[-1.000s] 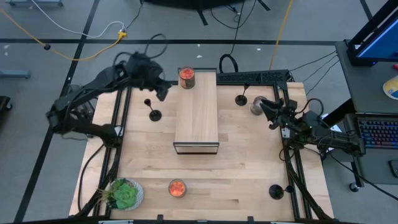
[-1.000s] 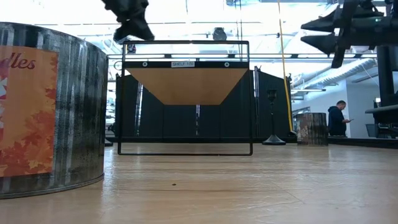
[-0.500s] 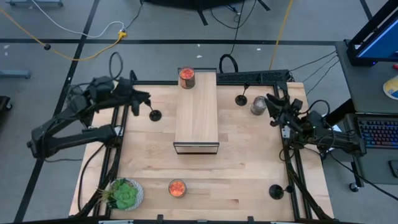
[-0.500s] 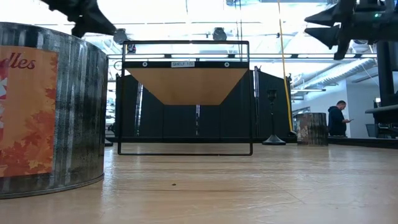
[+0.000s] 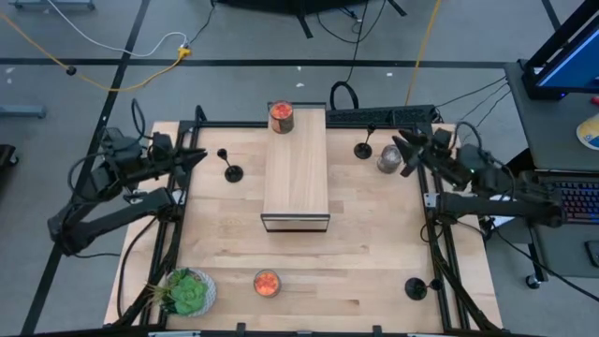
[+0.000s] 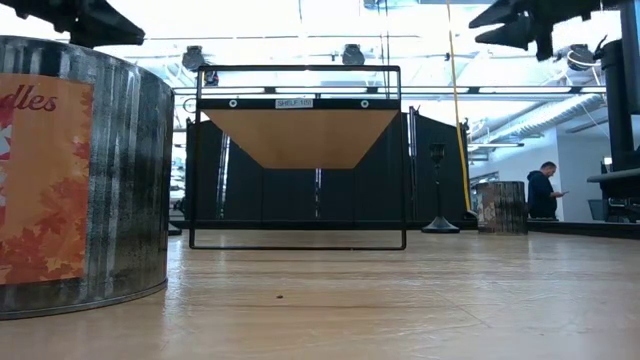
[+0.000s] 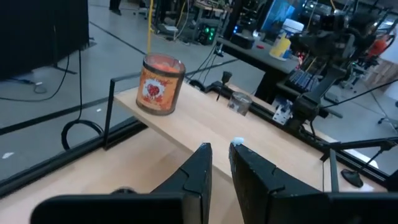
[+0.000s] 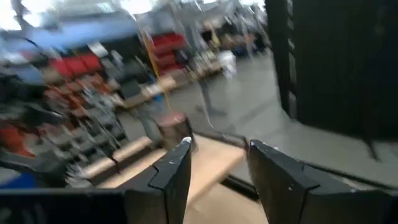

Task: Pick & Place candle stick holders
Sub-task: Align the brown scented candle with the orange scented candle on the shelf

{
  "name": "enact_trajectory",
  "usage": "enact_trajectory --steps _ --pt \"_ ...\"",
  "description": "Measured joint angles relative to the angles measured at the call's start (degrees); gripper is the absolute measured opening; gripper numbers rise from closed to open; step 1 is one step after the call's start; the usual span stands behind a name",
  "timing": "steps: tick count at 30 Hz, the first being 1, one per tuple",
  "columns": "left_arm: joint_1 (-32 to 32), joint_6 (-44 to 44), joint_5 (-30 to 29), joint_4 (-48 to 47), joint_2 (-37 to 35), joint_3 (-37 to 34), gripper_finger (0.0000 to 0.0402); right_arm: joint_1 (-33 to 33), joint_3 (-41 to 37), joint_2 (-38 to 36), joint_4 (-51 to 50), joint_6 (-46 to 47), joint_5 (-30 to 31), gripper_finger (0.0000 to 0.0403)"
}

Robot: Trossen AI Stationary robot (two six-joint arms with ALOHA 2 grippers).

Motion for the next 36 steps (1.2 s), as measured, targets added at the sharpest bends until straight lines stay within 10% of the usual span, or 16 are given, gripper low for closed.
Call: enact_trajectory --steps 14,22,36 --pt "0.0 0.0 -0.5 0.1 -2.2 -2.0 0.0063 -4.5 22.3 20.8 -42.0 26.5 6.5 0.0155" --pt "0.0 0.2 -0.5 0.1 -2.2 -2.0 0.0063 -14.1 23.9 26.7 -62.7 47.1 -5.3 0.0155" --pt "0.0 0.0 -0.6 0.7 -2.2 -2.0 0.0063 -20.7 23.9 27.3 -56.7 42.6 -7.0 0.0155"
